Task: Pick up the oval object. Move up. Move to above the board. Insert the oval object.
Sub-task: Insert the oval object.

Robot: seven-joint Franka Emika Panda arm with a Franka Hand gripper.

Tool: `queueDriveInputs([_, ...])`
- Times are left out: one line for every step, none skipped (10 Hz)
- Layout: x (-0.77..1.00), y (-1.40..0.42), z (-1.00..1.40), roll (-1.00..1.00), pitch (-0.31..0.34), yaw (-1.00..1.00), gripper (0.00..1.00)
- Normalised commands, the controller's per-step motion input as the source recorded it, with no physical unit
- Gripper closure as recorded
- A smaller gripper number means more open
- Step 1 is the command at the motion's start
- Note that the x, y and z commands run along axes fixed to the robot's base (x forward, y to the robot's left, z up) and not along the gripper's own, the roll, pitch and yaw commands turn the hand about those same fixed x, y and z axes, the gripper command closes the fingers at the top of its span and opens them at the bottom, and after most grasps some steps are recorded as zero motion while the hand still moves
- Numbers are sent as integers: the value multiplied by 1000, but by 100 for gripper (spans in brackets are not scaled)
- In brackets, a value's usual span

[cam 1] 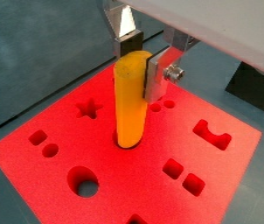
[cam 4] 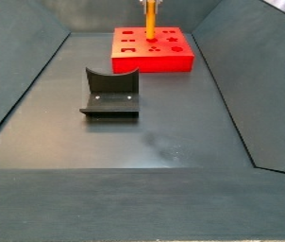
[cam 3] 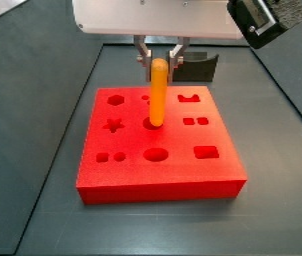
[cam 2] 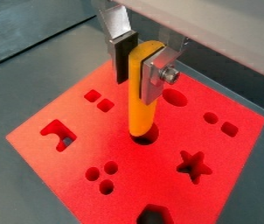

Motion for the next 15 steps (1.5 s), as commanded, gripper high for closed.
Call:
queueDriveInputs([0,0,0,17,0,0,100])
queueDriveInputs([0,0,-17,33,0,0,100])
queueDriveInputs([0,0,-60,59,0,0,100])
queueDriveInputs([0,0,-137,79,0,0,100])
queueDriveInputs([0,0,-174,74,0,0,100])
queueDriveInputs([0,0,-197,70,-6,0,100])
queueDriveInputs([0,0,-206,69,-13,0,100])
queueDriveInputs([0,0,-203,64,-13,0,100])
queueDriveInputs([0,0,-197,61,-14,0,100])
queueDriveInputs([0,-3,-223,63,-20,0,100])
queueDriveInputs([0,-6,-251,71,-27,0,100])
queueDriveInputs([0,0,-320,87,-40,0,100])
queueDriveInputs([0,0,-354,77,-59,0,100])
queueDriveInputs([0,0,-369,73,-111,0,100])
queueDriveInputs([0,0,-380,87,-109,0,100])
